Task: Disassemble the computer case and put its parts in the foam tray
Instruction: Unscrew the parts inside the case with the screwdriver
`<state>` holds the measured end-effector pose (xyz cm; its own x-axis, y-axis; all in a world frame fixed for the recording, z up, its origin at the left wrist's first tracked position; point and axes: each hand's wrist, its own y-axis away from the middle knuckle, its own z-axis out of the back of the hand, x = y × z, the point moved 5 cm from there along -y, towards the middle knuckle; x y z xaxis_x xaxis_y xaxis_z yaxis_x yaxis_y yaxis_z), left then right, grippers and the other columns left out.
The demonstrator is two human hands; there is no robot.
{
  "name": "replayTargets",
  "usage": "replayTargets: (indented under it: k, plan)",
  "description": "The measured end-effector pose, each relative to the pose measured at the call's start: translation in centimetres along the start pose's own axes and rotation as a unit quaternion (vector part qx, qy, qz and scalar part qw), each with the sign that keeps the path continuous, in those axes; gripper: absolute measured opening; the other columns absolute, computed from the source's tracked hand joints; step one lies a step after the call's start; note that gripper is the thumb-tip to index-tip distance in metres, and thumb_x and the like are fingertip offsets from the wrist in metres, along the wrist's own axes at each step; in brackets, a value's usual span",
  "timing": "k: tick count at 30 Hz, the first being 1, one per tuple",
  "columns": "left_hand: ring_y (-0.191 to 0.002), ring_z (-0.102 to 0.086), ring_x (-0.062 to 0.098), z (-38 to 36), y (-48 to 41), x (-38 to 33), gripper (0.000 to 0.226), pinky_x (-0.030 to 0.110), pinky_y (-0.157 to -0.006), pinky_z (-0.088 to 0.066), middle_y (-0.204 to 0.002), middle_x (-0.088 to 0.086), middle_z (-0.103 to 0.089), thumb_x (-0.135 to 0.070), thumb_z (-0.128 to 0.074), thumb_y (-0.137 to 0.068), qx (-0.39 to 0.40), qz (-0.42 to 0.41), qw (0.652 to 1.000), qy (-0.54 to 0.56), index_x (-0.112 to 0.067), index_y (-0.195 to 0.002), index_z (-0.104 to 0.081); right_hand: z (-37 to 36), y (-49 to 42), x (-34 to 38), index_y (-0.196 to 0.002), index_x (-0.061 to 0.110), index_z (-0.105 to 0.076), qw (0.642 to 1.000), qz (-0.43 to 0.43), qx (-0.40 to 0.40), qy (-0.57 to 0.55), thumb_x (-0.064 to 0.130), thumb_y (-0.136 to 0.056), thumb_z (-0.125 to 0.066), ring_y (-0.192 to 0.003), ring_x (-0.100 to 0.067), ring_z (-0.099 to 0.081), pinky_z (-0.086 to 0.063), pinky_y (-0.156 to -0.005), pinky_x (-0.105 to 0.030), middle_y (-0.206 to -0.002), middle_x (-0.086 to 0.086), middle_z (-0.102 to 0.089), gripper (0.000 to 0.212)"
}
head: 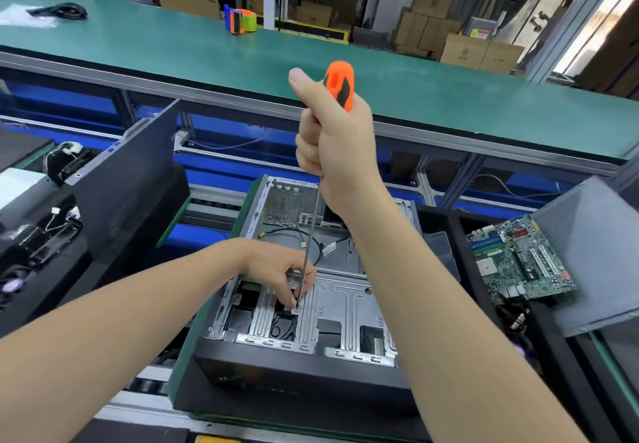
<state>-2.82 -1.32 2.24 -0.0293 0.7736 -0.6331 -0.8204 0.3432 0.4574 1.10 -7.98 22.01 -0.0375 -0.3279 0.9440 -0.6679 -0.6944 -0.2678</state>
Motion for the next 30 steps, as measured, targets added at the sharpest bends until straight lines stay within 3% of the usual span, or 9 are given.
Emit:
replayTargets:
  k: [6,11,14,16,19,20,23,26,30]
  plan:
    - [-0.1,-0.059,0.037,0.0,0.0,-0.2,0.029,0.051,-0.096,-0.05,-0.111,0.021,-0.061,-0.011,-0.079,-0.084,-0.003,0.015,1.0,0.019,-0.028,-0.079,-0.056,-0.7,-0.9,-0.6,-0.078,0.023,-0.029,0.952,-0.044,0.268,-0.139,0.017,-0.101,-0.056,-0.038,-0.007,-0.018,-0.021,-0.043,-0.018,-0.054,0.009,-0.023,0.036]
    - [-0.073,-0.048,0.016,0.0,-0.5,-0.1,0.038,0.037,-0.073,-0.043,-0.081,0.006,-0.052,-0.007,-0.081,-0.081,0.005,-0.002,0.998,0.069,-0.027,-0.075,-0.05,-1.3,-0.7,-1.1,-0.078,0.02,-0.033,0.882,-0.073,0.38,-0.271,0.02,-0.092,-0.076,-0.037,-0.006,-0.019,-0.02,-0.041,-0.016,-0.055,0.009,-0.025,0.046]
    - [-0.069,-0.05,0.009,-0.1,-0.4,0.4,0.042,0.028,-0.071,-0.043,-0.084,0.001,-0.054,-0.007,-0.083,-0.079,0.004,0.003,0.995,0.1,-0.033,-0.079,-0.051,-1.3,-1.0,-1.3,-0.077,0.017,-0.044,0.896,-0.054,0.355,-0.261,0.026,-0.095,-0.073,-0.038,-0.005,-0.024,-0.028,-0.04,-0.02,-0.058,0.007,-0.027,0.036]
    - [-0.072,-0.055,0.001,0.1,-0.4,0.8,0.042,0.022,-0.073,-0.045,-0.109,0.0,-0.057,-0.008,-0.081,-0.08,-0.011,0.019,0.992,0.123,-0.032,-0.099,-0.052,-1.2,-1.1,-1.3,-0.075,0.015,-0.047,0.915,-0.042,0.318,-0.246,0.024,-0.097,-0.068,-0.039,-0.01,-0.036,-0.032,-0.045,-0.024,-0.058,0.004,-0.027,0.032]
    - [-0.098,-0.057,0.004,0.2,-0.8,1.2,0.047,0.026,-0.083,-0.043,-0.128,-0.006,-0.051,-0.033,-0.075,-0.085,-0.04,0.086,0.975,0.199,-0.037,-0.123,-0.048,-1.0,-1.0,-1.4,-0.071,0.015,-0.043,0.956,-0.021,0.232,-0.177,0.029,-0.101,-0.057,-0.04,-0.016,-0.034,-0.031,-0.047,-0.028,-0.054,0.001,-0.027,0.036]
    - [-0.1,-0.057,0.01,0.2,-1.2,1.4,0.045,0.029,-0.083,-0.041,-0.121,-0.007,-0.057,-0.052,-0.074,-0.084,-0.048,0.121,0.977,0.17,-0.033,-0.12,-0.054,-1.0,-0.9,-1.4,-0.072,0.014,-0.037,0.968,-0.011,0.199,-0.152,0.035,-0.101,-0.056,-0.039,-0.016,-0.03,-0.029,-0.045,-0.027,-0.054,-0.001,-0.026,0.04]
    - [-0.076,-0.06,0.026,-0.1,-2.6,1.6,0.099,0.033,-0.074,-0.044,-0.08,0.01,-0.061,-0.098,-0.059,-0.061,-0.071,0.175,0.982,0.0,-0.005,-0.095,-0.061,-0.9,-0.6,-1.1,-0.085,0.014,-0.036,0.989,0.042,0.097,-0.099,0.046,-0.099,-0.057,-0.037,-0.016,-0.024,-0.026,-0.04,-0.023,-0.062,-0.007,-0.03,0.041]
    - [-0.054,-0.049,0.019,-0.3,-3.6,1.6,0.095,0.033,-0.058,-0.036,-0.059,0.0,-0.05,-0.109,-0.049,-0.048,-0.1,0.191,0.973,-0.076,-0.015,-0.067,-0.053,-0.1,-0.3,-0.7,-0.099,0.015,-0.043,0.995,0.089,0.006,-0.049,0.045,-0.105,-0.052,-0.039,-0.015,-0.032,-0.031,-0.039,-0.022,-0.067,-0.003,-0.044,0.032]
    - [-0.051,-0.04,0.02,-0.4,-3.9,1.9,0.094,0.034,-0.056,-0.03,-0.053,-0.005,-0.041,-0.112,-0.045,-0.042,-0.138,0.195,0.966,-0.099,-0.02,-0.059,-0.04,1.1,-0.2,-0.6,-0.102,0.006,-0.057,0.992,0.099,-0.079,-0.015,0.041,-0.11,-0.048,-0.047,-0.018,-0.044,-0.039,-0.045,-0.03,-0.073,-0.004,-0.056,0.037]
